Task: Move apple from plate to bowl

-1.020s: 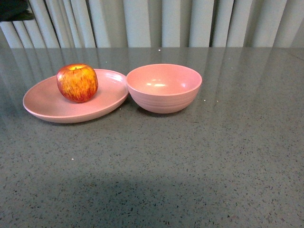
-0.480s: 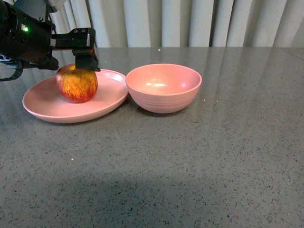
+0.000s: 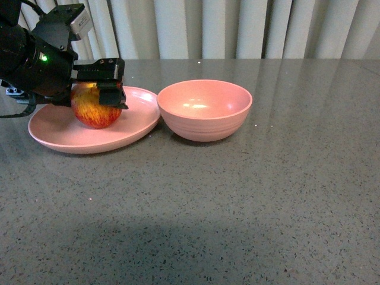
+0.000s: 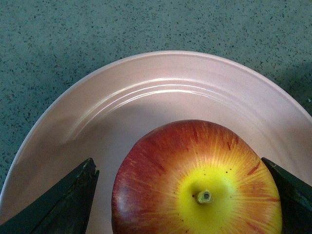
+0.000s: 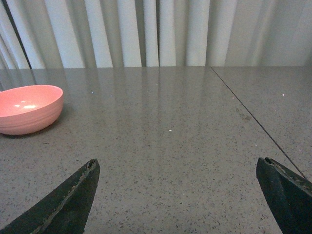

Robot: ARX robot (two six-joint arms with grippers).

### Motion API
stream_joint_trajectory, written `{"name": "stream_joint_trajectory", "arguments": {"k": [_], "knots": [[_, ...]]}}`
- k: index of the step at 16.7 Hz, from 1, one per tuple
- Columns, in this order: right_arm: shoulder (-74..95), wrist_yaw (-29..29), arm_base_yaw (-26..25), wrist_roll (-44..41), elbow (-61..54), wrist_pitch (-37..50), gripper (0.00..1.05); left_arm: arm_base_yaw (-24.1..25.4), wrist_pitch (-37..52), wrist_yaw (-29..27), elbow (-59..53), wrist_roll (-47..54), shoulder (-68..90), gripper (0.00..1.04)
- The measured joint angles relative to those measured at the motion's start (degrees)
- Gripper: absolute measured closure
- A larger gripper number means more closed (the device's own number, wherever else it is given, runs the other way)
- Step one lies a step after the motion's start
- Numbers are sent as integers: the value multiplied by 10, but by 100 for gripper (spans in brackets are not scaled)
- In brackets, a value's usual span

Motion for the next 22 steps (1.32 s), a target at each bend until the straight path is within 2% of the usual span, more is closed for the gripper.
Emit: {"name": "stream_joint_trajectory", "arguments": {"k": [2,5,10,13,17,19,22], "knots": [[0,0,0,0,0,0,7,0,-1,0,0,0,0,25],[0,0,0,0,0,0,7,0,-1,5,0,0,0,33],[0,0,0,0,0,0,7,-7,-16,4,0,0,-23,34],[0,0,0,0,0,0,7,-24,-30,4,40,1,-62,34],[0,0,0,0,0,0,7,-84,-52,4,97,3,-68,34],[0,0,0,0,0,0,7,-168,-60,-5,137,4,-13,34],[0,0,0,0,0,0,7,-187,-62,-5,141,4,10,34]]}}
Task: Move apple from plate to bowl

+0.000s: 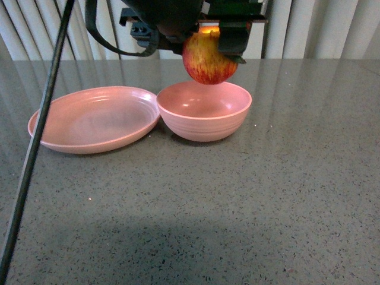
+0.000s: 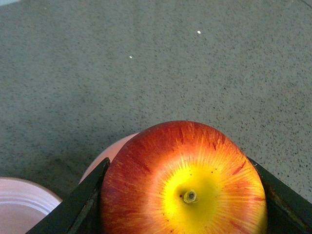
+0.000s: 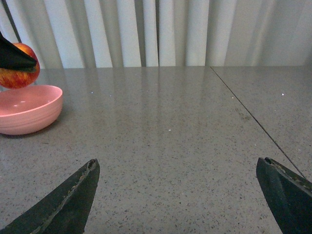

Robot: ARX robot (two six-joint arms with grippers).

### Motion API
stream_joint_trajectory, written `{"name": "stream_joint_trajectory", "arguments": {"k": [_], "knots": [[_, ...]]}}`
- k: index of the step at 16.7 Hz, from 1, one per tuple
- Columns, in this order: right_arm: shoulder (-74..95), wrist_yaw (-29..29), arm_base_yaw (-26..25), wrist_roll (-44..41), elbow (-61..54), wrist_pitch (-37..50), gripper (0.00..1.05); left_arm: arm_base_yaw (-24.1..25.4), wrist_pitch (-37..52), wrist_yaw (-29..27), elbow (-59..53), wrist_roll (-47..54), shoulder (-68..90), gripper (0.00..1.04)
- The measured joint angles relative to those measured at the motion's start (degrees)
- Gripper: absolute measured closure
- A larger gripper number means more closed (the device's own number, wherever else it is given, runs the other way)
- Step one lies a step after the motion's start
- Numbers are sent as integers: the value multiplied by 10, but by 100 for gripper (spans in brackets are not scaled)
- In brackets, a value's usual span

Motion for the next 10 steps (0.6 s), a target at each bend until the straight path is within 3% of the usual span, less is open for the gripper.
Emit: {"name": "stream_joint_trajectory", "arguments": {"k": [10], "knots": [[0,0,0,0,0,0,7,-2,-14,0,2,6,22,35]]}}
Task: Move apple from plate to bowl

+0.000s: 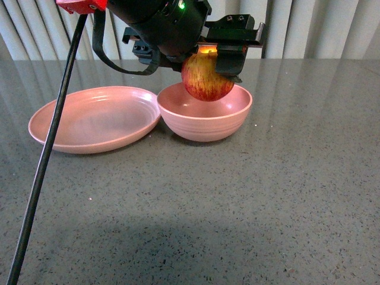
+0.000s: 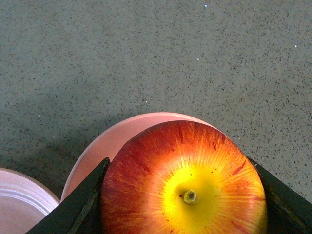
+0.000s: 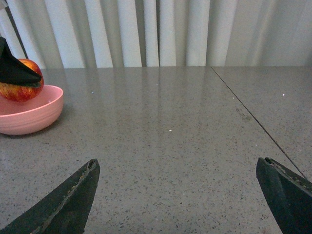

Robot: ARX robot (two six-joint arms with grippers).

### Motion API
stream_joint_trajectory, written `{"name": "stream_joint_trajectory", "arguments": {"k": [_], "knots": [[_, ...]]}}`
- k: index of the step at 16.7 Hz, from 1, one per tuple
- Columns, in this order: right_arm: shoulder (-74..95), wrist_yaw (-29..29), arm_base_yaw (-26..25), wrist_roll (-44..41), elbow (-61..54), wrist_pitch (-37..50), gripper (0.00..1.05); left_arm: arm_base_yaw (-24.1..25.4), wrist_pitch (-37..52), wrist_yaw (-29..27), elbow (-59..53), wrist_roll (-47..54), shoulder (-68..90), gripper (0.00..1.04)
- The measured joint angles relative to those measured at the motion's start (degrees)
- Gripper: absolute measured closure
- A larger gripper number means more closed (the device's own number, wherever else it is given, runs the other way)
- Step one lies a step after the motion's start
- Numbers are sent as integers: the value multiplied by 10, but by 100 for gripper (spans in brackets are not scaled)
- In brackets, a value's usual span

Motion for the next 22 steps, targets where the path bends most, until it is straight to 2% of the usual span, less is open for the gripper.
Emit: {"name": "stream_joint_trajectory", "arguments": {"k": [17,20,22], "knots": [[0,0,0,0,0,0,7,8,17,12,-13,-11,34,35],[0,0,0,0,0,0,7,8,21,16,-13,-12,34,7],[0,0,0,0,0,0,7,8,21,19,-13,-14,34,8]]}}
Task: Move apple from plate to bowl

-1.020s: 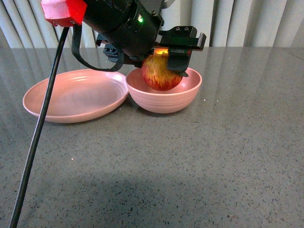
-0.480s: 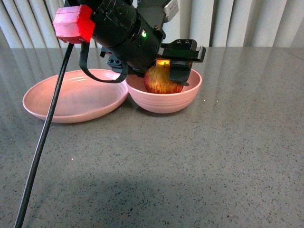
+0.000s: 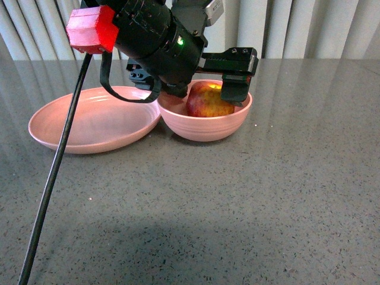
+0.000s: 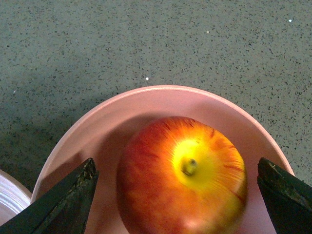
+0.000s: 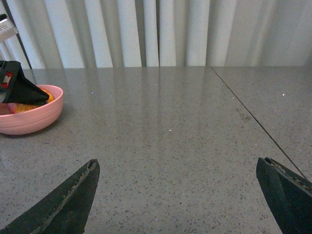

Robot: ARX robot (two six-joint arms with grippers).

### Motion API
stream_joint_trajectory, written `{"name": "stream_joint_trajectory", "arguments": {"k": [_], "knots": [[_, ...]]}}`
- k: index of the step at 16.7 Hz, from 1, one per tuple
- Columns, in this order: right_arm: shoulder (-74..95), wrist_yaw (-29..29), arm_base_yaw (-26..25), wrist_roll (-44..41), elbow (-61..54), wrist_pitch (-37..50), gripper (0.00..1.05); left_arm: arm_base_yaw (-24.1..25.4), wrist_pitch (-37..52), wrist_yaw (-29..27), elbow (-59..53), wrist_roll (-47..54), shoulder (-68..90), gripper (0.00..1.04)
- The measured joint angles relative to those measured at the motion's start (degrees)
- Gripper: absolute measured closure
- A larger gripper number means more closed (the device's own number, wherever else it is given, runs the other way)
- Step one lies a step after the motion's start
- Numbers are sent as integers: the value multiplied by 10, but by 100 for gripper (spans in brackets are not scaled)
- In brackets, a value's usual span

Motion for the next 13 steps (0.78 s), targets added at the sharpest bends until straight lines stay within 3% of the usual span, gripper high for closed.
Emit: {"name": "stream_joint_trajectory", "arguments": {"k": [2,7,13], "knots": [[0,0,0,0,0,0,7,0,0,4,0,-1,-3,7],[0,0,0,0,0,0,7,17,100,29,-25,-27,-125,7],[0,0,0,0,0,0,7,58,181,1,-116,-15,-269,7]]}}
